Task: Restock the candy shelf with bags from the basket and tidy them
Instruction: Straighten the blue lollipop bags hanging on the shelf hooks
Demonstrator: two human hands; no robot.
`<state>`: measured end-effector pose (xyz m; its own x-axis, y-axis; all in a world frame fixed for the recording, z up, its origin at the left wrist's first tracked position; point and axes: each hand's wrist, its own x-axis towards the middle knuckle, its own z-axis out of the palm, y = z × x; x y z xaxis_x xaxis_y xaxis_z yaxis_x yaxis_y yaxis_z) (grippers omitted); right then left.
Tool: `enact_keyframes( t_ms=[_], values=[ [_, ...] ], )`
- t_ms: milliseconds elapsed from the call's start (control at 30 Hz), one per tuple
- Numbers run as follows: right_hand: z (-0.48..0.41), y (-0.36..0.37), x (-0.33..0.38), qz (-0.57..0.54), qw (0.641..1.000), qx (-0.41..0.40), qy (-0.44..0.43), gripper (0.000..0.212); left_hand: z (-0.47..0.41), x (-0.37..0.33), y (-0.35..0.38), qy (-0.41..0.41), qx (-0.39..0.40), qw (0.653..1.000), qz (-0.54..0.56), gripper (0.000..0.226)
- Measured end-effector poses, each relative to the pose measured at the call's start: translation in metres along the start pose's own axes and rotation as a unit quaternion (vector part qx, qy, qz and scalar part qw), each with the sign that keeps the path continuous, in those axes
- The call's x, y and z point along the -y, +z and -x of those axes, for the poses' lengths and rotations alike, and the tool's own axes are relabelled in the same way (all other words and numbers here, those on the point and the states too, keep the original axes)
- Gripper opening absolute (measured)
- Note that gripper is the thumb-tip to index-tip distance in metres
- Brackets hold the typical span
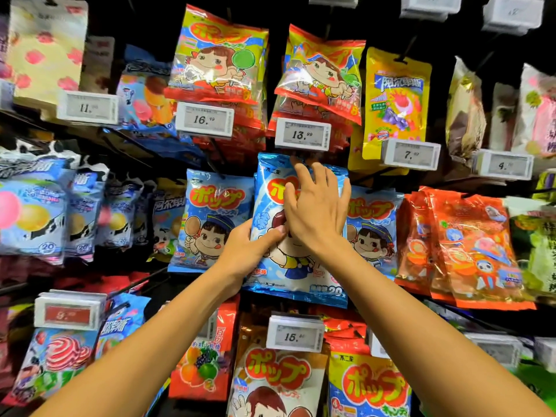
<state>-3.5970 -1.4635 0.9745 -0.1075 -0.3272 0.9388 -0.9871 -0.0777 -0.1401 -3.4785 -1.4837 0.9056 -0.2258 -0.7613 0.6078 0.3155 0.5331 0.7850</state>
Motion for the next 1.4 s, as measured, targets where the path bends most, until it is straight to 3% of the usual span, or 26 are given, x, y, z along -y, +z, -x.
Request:
enact_keyframes(
  t_ms=[433,767,967,1167,1233,1333,1400],
  values=[
    [-0.001,0.005,0.006,0.018,1.000,0.011,-0.010,0.041,-0.002,0.003,-0.004,-0.004,-0.011,0.999,0.033,0.021],
    [-0.004,0.029,-0.014,0.035,0.990,0.133,-0.017,0.055,-0.021,0.021,-0.009,-0.069,-0.031,0.997,-0.027,0.030],
    [-0.008,0.046,-0.024,0.048,0.979,0.197,-0.025,0.061,-0.039,0.036,-0.010,-0.097,0.023,0.994,-0.051,0.018],
    [0.006,0.050,-0.029,0.078,0.983,0.157,-0.055,0.057,-0.032,0.042,-0.015,-0.108,0.008,0.994,-0.027,0.028],
    [0.014,0.046,-0.029,0.079,0.984,0.146,-0.067,0.050,-0.027,0.042,-0.016,-0.078,-0.002,0.988,-0.133,0.026],
    [0.031,0.037,-0.032,0.072,0.984,0.143,-0.074,0.041,-0.023,0.040,-0.021,-0.083,-0.039,0.914,-0.395,0.053],
    [0.044,0.030,-0.034,0.045,0.985,0.147,-0.077,0.042,-0.019,0.037,-0.024,-0.096,-0.033,0.898,-0.429,0.060]
  ],
)
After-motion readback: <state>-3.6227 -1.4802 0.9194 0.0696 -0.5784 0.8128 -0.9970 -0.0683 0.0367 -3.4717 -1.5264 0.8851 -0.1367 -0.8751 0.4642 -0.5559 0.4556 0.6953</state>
